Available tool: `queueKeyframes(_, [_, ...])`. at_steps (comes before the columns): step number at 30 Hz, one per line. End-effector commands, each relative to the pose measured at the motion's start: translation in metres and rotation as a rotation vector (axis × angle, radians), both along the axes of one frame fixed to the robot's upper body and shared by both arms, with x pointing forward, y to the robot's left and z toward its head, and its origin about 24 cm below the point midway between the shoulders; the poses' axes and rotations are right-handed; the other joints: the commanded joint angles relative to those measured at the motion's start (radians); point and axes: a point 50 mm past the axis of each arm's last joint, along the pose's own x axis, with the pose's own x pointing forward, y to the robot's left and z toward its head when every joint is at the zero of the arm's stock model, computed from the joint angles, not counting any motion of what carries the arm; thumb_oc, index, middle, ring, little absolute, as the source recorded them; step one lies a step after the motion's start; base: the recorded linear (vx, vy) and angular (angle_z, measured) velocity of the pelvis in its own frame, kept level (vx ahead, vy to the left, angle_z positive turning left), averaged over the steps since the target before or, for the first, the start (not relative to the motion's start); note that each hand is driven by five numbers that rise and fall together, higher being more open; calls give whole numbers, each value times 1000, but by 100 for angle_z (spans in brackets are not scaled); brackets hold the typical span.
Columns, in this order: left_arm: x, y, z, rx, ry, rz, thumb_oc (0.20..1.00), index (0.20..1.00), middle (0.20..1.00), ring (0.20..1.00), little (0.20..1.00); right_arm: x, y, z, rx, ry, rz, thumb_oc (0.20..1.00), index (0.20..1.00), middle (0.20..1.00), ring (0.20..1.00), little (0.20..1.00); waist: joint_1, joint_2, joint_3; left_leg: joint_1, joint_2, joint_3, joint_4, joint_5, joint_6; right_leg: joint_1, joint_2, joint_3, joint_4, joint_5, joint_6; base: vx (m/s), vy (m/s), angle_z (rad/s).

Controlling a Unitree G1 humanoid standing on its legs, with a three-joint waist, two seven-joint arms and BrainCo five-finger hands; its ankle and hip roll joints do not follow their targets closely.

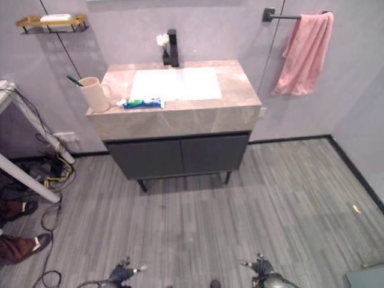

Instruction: Put brush and paste in cup on sink, flatten towel.

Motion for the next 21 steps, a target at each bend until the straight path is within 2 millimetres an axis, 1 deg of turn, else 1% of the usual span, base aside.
queueKeyframes(1, [13,27,11,91,-59,21,1000,1000,1000,1000,1000,21,9,7,18,-86,-1,1000,1000,1000,1000,1000,15,-66,-4,-23,-74,1,109,-80,29,-10,-105,55,40,44,96,18,101,4])
queueKeyframes(3, [17,28,13,103,-77,15,1000,1000,1000,1000,1000,25,10,8,12,-93,9,1000,1000,1000,1000,1000,19,-70,1,-31,-81,1,123,-87,32,-15,-112,53,52,43,102,11,86,5])
queueKeyframes(5, [28,29,21,111,-134,1,1000,1000,1000,1000,1000,34,10,12,2,-122,11,1000,1000,1000,1000,1000,23,-74,14,-48,-88,-6,148,-98,36,-34,-119,52,87,44,108,5,113,15])
queueKeyframes(6, [34,28,25,121,-163,-32,1000,1000,1000,1000,1000,38,9,15,-6,-137,14,1000,1000,1000,1000,1000,25,-75,20,-53,-95,-13,165,-110,44,-47,-122,56,126,39,112,36,164,22])
queueKeyframes(8, [45,27,36,136,-227,-98,1000,1000,1000,1000,1000,45,10,20,-2,-178,15,1000,1000,1000,1000,1000,19,-72,38,-50,-109,-31,192,-130,61,-94,-122,80,242,60,118,58,181,23])
queueKeyframes(9, [45,26,37,134,-232,-108,1000,1000,1000,1000,1000,45,10,21,1,-186,19,1000,1000,1000,1000,1000,19,-70,43,-48,-112,-33,198,-136,67,-124,-125,86,300,82,118,36,217,14])
queueKeyframes(10, [50,28,44,145,-272,-126,1000,1000,1000,1000,1000,52,12,26,-4,-225,41,1000,1000,1000,1000,1000,13,-64,75,-39,-118,-32,220,-152,83,-190,-130,84,422,153,115,6,194,8])
queueKeyframes(12, [50,30,48,151,-283,-148,1000,1000,1000,1000,1000,60,14,32,-8,-263,71,1000,1000,1000,1000,1000,12,-54,101,-32,-109,-30,237,-161,90,-245,-115,60,493,143,112,98,147,8])
queueKeyframes(13, [50,30,48,162,-271,-196,1000,1000,1000,1000,1000,62,12,35,-14,-277,82,1000,1000,1000,1000,1000,-10,-52,98,-4,-114,-51,222,-159,85,-284,-54,71,455,91,107,264,71,-6])
queueKeyframes(14, [50,32,49,174,-273,-201,1000,1000,1000,1000,1000,64,12,37,-15,-287,84,1000,1000,1000,1000,1000,-13,-55,96,12,-117,-47,209,-162,83,-306,-62,44,400,90,106,343,14,-11])
queueKeyframes(15, [51,31,49,170,-277,-203,1000,1000,1000,1000,1000,66,11,39,-22,-296,86,1000,1000,1000,1000,1000,-17,-53,95,35,-111,-47,194,-169,78,-303,-86,7,329,94,109,299,-55,-7])
queueKeyframes(16, [51,31,48,161,-278,-189,1000,1000,1000,1000,1000,67,8,39,-35,-295,94,1000,1000,1000,1000,1000,-20,-57,87,59,-111,-45,176,-173,69,-321,-112,-25,233,109,117,234,-55,4])
queueKeyframes(17, [51,31,48,160,-278,-189,1000,1000,1000,1000,1000,67,8,39,-36,-295,94,1000,1000,1000,1000,1000,-23,-51,91,67,-105,-49,173,-175,68,-308,-107,-33,224,111,116,416,-73,5])
queueKeyframes(18, [52,30,48,150,-281,-177,1000,1000,1000,1000,1000,71,3,44,-72,-304,119,1000,1000,1000,1000,1000,-46,-44,86,131,-95,-71,137,-177,48,-340,-97,-33,100,163,133,395,-59,3])
queueKeyframes(20, [51,29,47,150,-276,-179,1000,1000,1000,1000,1000,72,2,46,-76,-318,112,1000,1000,1000,1000,1000,-57,-42,80,168,-81,-75,122,-179,34,-344,-93,-48,58,184,143,437,-97,9])
queueKeyframes(21, [51,28,47,150,-272,-181,1000,1000,1000,1000,1000,71,0,46,-76,-322,102,1000,1000,1000,1000,1000,-62,-39,71,194,-68,-86,114,-177,22,-341,-83,-58,63,193,141,362,-131,22])
